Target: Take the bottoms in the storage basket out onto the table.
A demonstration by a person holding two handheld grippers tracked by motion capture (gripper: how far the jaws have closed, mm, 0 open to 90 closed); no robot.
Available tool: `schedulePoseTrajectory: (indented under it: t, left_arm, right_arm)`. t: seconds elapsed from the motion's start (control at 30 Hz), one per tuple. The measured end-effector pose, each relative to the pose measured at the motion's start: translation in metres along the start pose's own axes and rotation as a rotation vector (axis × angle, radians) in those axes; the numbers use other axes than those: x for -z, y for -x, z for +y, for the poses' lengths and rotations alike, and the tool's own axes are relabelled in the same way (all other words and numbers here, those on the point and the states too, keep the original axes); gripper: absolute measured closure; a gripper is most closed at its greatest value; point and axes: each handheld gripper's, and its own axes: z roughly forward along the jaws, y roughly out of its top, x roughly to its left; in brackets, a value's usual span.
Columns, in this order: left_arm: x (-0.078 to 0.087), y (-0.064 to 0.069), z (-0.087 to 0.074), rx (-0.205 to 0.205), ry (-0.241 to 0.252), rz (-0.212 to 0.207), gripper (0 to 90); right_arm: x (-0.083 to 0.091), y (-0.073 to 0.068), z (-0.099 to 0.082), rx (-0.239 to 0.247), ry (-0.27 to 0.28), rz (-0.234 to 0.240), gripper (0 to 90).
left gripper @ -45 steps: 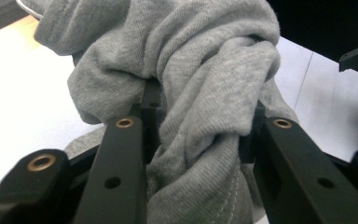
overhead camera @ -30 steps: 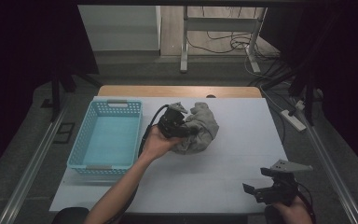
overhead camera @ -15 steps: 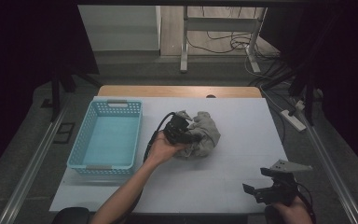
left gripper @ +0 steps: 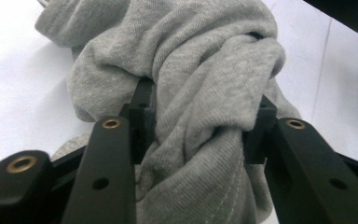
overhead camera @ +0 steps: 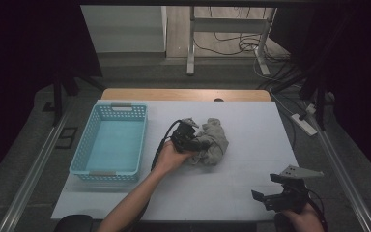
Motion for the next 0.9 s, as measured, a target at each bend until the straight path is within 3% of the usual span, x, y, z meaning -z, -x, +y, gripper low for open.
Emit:
schedulePoseTrajectory:
  t: [0.23, 0.43, 0.9]
  left_arm:
    - [-0.006, -0.003, -0.003, -0.019, -0.012, 0.031, 47.3]
    - [-0.010, -0.007, -0.006, -0.017, -0.020, 0.025, 37.7]
    - [-0.009, -0.002, -0.006, -0.033, -0.016, 0.063, 19.6]
  right_arm:
    - [0.000, 0.000, 0.000, 0.001, -0.003, 0.000, 2.0]
    - [0.000, 0.000, 0.000, 0.002, -0.007, 0.002, 2.0]
    - [0.000, 0.000, 0.000, 0.003, -0.009, 0.007, 2.0]
